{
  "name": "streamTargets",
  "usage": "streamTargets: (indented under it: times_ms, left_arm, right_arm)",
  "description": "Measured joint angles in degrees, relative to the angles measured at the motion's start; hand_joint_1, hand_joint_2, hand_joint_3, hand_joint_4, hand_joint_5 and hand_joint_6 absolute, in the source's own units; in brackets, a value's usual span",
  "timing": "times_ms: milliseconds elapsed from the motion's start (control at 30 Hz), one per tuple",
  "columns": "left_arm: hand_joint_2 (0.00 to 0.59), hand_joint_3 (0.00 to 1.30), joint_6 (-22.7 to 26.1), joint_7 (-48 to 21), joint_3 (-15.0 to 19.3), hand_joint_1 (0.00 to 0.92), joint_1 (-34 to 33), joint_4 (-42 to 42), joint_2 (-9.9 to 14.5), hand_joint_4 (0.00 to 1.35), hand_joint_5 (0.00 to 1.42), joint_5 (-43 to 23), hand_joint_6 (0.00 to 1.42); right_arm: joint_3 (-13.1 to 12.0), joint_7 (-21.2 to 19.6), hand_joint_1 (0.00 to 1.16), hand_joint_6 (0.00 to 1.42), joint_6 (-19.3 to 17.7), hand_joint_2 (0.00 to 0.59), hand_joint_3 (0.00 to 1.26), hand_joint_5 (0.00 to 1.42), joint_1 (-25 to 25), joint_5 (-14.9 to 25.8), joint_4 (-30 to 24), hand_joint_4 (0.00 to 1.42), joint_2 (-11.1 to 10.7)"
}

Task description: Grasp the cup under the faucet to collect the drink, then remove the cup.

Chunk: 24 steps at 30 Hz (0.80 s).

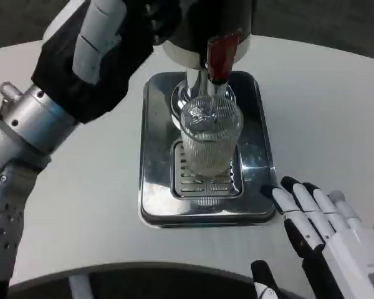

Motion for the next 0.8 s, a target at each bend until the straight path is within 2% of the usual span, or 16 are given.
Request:
streamTargets:
  times_ms: [67, 200, 633, 800]
  left_arm:
    - [0.080, 0.00, 3.8, -1.2, 0.2, 0.000, -1.1, 1.1, -1.1, 0.00, 0.00, -3.1, 0.00]
    - [0.079, 0.00, 7.6, -2.6, 0.6, 0.000, -2.9, 5.1, -1.7, 0.00, 0.00, -3.5, 0.00]
    - [0.075, 0.00, 7.4, -6.7, 0.1, 0.000, -6.1, 11.6, -2.9, 0.00, 0.00, 1.5, 0.00]
    - [0.074, 0.00, 7.3, -8.4, -1.5, 0.000, -6.4, 12.6, -3.0, 0.00, 0.00, 4.0, 0.00]
  right_arm:
    - [-0.1, 0.0, 0.40, 0.02, 0.0, 0.497, 0.08, 0.03, 0.1, 0.0, -0.1, 0.02, 0.1]
    - [-0.5, 0.0, 0.40, 0.02, 0.2, 0.497, 0.08, 0.03, 0.1, 0.3, -0.4, 0.02, 0.3]
    - [-1.0, 0.0, 0.40, 0.03, 0.8, 0.497, 0.08, 0.04, 0.4, 0.9, -0.9, 0.02, 0.9]
    - [-0.9, 0.0, 0.40, 0.03, 0.9, 0.497, 0.08, 0.04, 0.9, 1.3, -1.2, 0.02, 1.4]
